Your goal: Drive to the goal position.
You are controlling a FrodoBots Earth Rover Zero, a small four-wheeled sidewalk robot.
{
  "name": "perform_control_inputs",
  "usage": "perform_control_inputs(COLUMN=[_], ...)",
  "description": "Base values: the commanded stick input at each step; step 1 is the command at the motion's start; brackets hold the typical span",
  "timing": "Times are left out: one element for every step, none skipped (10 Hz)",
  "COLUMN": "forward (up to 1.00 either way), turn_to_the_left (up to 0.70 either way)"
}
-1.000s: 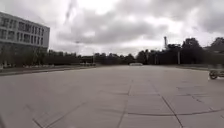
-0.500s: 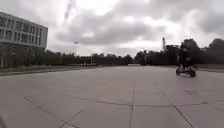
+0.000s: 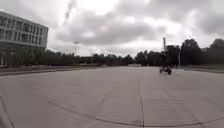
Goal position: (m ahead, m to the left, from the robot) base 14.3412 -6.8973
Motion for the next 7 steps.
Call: perform_control_inputs(forward=[1.00,1.00,1.00,1.00,1.00,1.00,1.00], turn_to_the_left=[-0.09,-0.27,-0.28,-0.09,0.00,-0.20,-0.06])
